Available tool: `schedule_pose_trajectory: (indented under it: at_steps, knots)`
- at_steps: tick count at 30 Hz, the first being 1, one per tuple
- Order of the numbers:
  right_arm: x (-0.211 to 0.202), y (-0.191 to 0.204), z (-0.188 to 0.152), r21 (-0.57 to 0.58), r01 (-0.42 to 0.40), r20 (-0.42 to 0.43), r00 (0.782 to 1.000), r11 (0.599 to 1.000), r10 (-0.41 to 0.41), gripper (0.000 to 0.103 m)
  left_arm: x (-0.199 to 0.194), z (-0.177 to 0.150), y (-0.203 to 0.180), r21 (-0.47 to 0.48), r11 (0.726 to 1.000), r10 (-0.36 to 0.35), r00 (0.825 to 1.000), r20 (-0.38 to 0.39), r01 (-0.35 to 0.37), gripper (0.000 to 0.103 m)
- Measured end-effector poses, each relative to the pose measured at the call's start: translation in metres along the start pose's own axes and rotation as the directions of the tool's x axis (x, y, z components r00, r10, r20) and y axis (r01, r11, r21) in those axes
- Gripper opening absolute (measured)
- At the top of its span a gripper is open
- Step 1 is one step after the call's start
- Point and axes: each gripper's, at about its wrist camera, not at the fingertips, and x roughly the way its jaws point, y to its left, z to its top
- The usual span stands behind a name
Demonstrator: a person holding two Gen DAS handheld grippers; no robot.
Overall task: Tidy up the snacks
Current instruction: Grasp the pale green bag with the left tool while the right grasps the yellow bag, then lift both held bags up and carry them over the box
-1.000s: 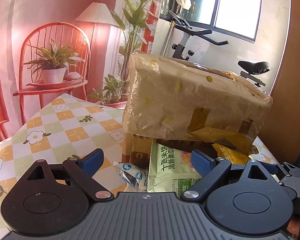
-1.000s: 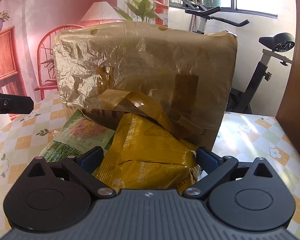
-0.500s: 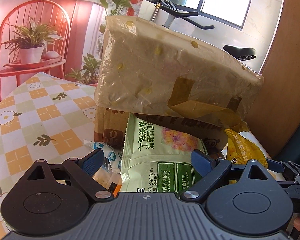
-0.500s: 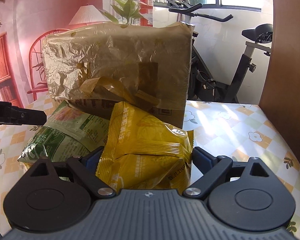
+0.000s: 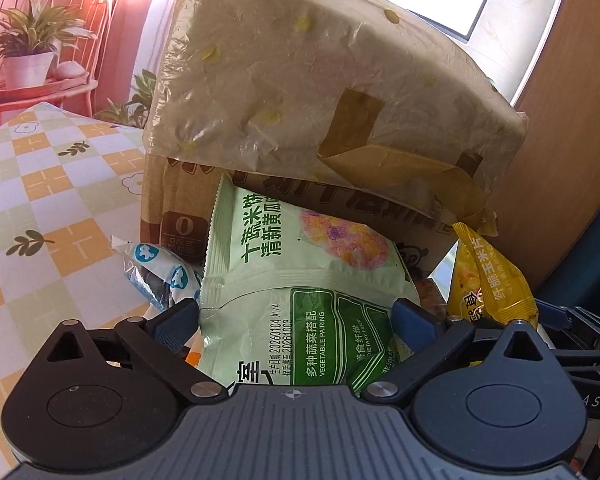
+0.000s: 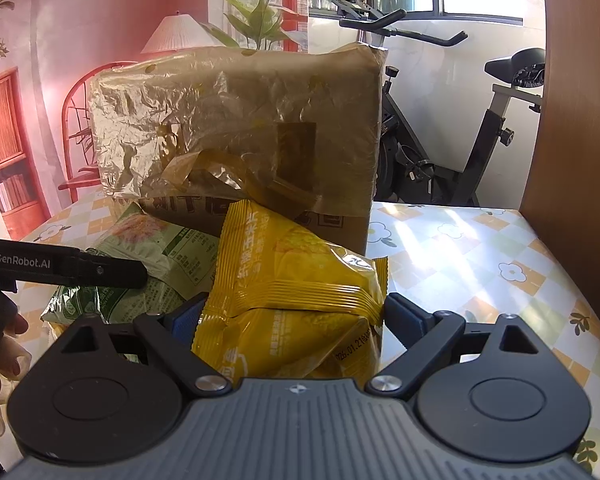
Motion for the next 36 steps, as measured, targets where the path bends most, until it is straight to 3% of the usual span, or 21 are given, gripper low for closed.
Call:
schedule_pose_trajectory:
  at_steps: [6,9,10,20,25,36]
  knots:
    - [0.001,0.003,-0.001,-0.008,-0.008,0.004,1.0,1.0,0.008,0.093,0.005,-0.003,-0.003,-0.002,1.0,-0.03,0.999,-0.029,0.03,0.102]
    - [0.001,0.004,-0.001,-0.009,-0.011,0.005,1.0,1.0,0.011,0.093,0.001,-0.003,-0.001,-0.019,0.998,-0.054,0.998,-0.019,0.054,0.086]
    - [0.001,0.003,-0.001,-0.009,-0.012,0.005,1.0,1.0,0.012,0.092,-0.002,-0.003,-0.001,-0.028,0.997,-0.073,0.997,-0.013,0.073,0.073]
    - [-0.013,0.003,0.0,-0.002,-0.05,0.01,0.999,0.999,0.05,0.085,-0.05,-0.013,-0.027,0.025,0.999,0.038,0.997,0.069,-0.039,0.057]
    - [-0.021,0.003,-0.003,0.028,-0.075,0.008,0.997,0.997,0.075,0.078,-0.066,-0.015,-0.036,0.066,0.995,0.064,0.991,0.121,-0.073,0.056]
    - [-0.044,0.012,-0.002,0.037,-0.107,0.042,0.993,0.994,0.106,0.077,-0.097,-0.02,-0.048,0.106,0.99,0.074,0.978,0.193,-0.096,0.055]
